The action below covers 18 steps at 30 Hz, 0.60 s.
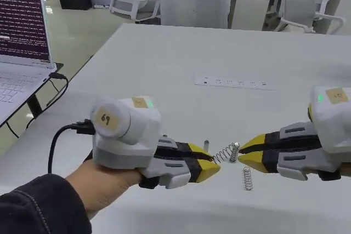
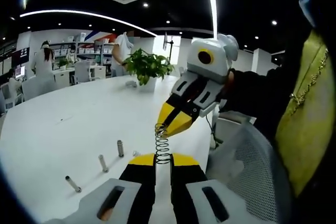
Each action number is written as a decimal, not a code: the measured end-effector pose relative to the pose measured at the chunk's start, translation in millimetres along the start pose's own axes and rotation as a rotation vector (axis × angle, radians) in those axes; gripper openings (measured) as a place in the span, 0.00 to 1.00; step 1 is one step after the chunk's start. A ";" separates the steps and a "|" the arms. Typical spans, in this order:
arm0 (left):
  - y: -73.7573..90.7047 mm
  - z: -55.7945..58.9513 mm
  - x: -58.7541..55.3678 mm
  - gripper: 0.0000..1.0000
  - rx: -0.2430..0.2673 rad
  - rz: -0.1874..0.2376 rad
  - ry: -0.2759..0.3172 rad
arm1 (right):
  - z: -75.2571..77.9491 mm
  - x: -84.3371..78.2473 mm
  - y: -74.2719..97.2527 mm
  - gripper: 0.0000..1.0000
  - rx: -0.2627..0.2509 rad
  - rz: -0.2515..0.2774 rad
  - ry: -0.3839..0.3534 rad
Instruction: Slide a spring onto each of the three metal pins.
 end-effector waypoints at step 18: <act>-4.3 6.8 -1.9 0.01 -0.022 -0.011 -0.009 | -6.3 18.7 0.1 0.00 0.012 0.034 0.040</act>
Point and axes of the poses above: the centre of the closed fingertips' face, and the gripper's own axes: y roughly backward along the fingers, z roughly to its right, x roughly out of its top, the point moved 3 cm from there along y, roughly backward along the fingers, and after that the axes turned 3 degrees about x, right-handed, at the moved point
